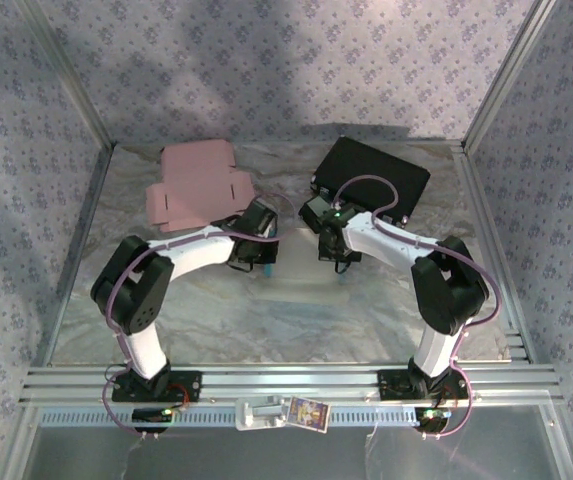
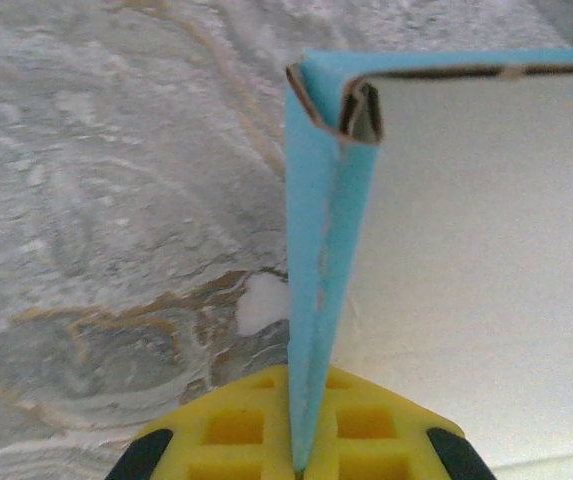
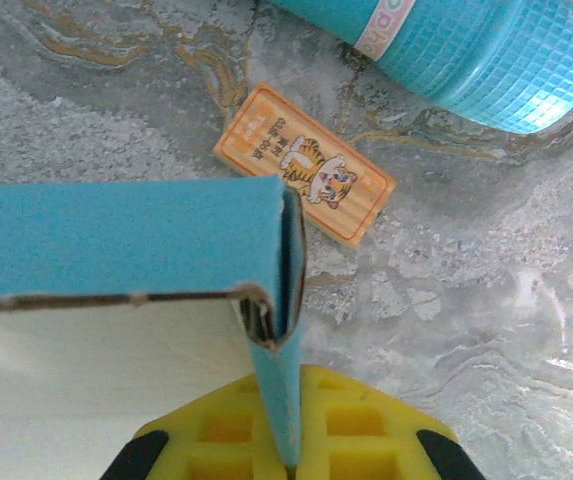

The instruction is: Fold the paper box

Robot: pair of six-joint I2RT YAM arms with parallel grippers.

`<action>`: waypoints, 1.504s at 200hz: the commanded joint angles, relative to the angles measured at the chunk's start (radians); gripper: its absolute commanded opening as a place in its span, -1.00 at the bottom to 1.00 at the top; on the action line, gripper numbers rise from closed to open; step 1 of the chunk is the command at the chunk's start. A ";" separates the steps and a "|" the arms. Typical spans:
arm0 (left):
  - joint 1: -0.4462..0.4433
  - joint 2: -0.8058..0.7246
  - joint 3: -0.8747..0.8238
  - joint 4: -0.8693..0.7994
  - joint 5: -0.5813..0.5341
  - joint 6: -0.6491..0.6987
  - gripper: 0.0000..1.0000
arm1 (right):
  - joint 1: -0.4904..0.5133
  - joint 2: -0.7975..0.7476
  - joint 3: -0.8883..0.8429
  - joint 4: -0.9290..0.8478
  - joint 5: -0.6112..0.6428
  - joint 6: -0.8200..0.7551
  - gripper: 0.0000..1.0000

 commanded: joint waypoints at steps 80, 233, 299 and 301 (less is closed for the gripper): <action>-0.090 0.090 0.091 -0.318 -0.523 -0.176 -1.00 | -0.001 0.058 0.023 -0.047 -0.038 0.064 -1.00; -0.101 -0.098 -0.054 -0.030 -0.349 -0.070 -0.19 | -0.011 0.104 0.059 -0.085 -0.068 0.105 -1.00; 0.050 -0.196 -0.119 0.040 0.069 0.041 0.07 | -0.018 0.112 0.070 -0.091 -0.067 0.105 -1.00; 0.051 -0.195 -0.120 0.039 0.077 0.045 0.06 | -0.019 0.113 0.071 -0.092 -0.067 0.105 -1.00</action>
